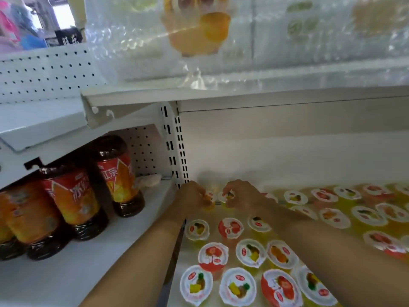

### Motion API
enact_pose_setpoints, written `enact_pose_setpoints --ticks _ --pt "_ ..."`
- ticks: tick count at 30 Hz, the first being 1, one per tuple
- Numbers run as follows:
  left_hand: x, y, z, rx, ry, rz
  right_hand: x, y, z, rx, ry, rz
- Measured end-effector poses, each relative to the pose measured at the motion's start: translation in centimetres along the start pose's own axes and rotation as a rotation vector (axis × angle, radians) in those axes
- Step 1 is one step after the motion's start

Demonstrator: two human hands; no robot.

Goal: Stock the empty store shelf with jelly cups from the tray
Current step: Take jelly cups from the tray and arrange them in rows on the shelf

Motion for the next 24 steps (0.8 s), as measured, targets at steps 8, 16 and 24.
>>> enact_pose_setpoints --ticks 8,16,24 --pt "-1.2 -1.6 0.4 0.004 -0.064 0.031 -0.4 -1.2 0.0 -0.038 -0.024 0.019" --pt "-4.4 -7.4 2.6 -0.122 -0.082 -0.422 -2.7 -7.5 -3.0 -0.177 -0.192 -0.291" --pt "-2.8 -7.9 2.1 -0.126 -0.167 -0.294 -0.7 -7.6 -2.4 -0.060 -0.210 -0.215"
Point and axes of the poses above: each hand's wrist, its own y-axis towards the middle knuckle, its own x-axis out of the palm, z = x × y, the point moved 3 cm from there along y, towards the middle knuckle, and after that the axes turned 10 degrees about x, right-handed, at the moved point
